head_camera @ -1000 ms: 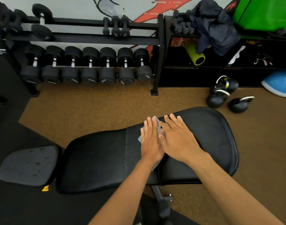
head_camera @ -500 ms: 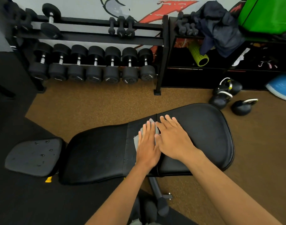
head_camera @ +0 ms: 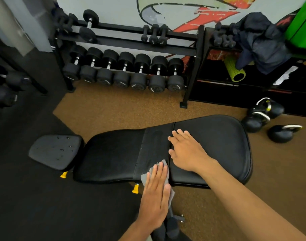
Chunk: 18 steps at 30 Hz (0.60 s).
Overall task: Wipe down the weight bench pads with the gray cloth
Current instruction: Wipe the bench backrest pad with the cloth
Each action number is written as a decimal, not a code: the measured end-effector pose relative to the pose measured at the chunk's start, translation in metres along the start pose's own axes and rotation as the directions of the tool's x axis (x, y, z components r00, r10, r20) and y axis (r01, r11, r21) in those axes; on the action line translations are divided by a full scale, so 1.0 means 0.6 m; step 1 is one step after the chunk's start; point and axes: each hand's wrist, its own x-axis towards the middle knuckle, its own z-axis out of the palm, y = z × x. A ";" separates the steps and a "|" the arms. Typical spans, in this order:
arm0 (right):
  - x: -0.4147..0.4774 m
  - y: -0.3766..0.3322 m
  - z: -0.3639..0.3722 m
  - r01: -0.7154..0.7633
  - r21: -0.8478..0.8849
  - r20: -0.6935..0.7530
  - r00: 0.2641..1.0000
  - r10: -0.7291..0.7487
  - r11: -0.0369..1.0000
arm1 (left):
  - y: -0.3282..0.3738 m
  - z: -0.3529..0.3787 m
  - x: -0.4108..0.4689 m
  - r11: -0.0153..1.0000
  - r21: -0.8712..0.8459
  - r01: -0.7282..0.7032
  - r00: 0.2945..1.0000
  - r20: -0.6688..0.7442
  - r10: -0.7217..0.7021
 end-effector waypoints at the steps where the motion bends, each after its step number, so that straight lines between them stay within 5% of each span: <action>1: 0.000 0.003 -0.001 0.003 0.001 0.001 1.000 -0.003 1.000 | -0.002 0.003 0.006 1.000 0.011 0.002 1.000 -0.013 -0.002; 7: 0.014 0.007 0.002 0.041 0.013 0.018 0.999 -0.041 0.999 | -0.016 0.012 0.083 0.994 -0.100 0.045 0.996 -0.070 -0.052; 18: 0.080 0.001 -0.006 -0.023 0.074 0.019 1.000 0.022 0.997 | -0.076 -0.039 0.316 0.995 -0.036 0.099 0.990 0.102 -0.094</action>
